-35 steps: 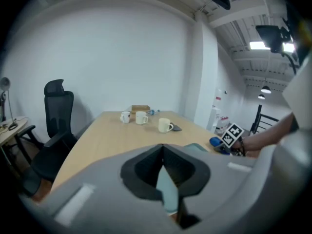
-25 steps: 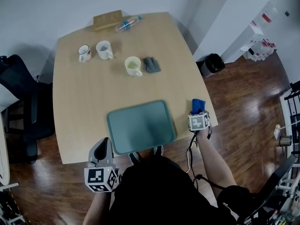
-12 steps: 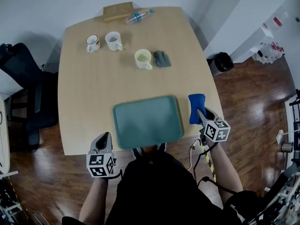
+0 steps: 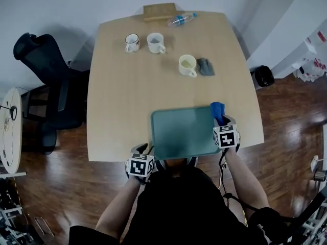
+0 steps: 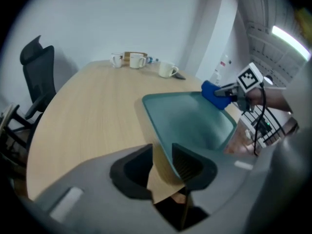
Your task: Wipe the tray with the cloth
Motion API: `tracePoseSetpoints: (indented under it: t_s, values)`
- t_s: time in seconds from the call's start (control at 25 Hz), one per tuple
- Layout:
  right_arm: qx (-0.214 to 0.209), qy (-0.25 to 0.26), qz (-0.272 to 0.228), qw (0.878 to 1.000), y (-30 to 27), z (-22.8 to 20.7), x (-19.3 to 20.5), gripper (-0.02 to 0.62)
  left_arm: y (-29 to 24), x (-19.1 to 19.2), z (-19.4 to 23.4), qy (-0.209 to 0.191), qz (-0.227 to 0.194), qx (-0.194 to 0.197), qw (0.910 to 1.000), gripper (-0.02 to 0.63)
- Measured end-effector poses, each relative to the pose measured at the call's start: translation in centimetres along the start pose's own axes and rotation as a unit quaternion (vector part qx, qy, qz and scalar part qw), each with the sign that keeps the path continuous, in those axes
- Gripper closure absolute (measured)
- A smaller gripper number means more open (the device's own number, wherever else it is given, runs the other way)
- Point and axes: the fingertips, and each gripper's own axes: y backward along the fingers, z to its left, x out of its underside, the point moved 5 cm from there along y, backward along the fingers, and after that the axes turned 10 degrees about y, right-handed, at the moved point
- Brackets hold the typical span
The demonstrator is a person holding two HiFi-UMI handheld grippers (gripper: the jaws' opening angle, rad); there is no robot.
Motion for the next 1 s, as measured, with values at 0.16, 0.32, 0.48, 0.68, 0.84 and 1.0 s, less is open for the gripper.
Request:
tracePoseSetpoints:
  t_s: [0.16,0.32,0.48,0.68,0.84,1.0]
  values:
    - [-0.023,-0.011,0.016,1.000,-1.8,4.8,-2.1,0.491,-0.2,1.4,0.3,0.005,0.023,0.050,0.9985,0.581]
    - [-0.057,-0.002,0.003,0.998,-3.1,9.8,-5.3,0.489,-0.6,1.8,0.4,0.010,0.036,0.093,0.9950,0.603]
    - [-0.132,0.002,-0.023,0.991,-3.4,16.9,-9.3,0.489,-0.6,1.8,0.6,0.038,0.033,0.110,0.9927,0.602]
    - [-0.256,0.013,-0.040,0.966,-3.3,26.0,-12.3,0.489,-0.6,1.8,0.8,0.061,0.040,0.111,0.9912,0.601]
    - [-0.278,0.004,-0.042,0.960,-3.0,25.5,-12.3,0.489,-0.4,1.9,0.9,0.088,0.030,0.109,0.9897,0.595]
    - [-0.231,-0.026,-0.033,0.972,-2.2,18.7,-9.6,0.489,-0.3,1.8,0.4,0.080,0.020,0.104,0.9912,0.560]
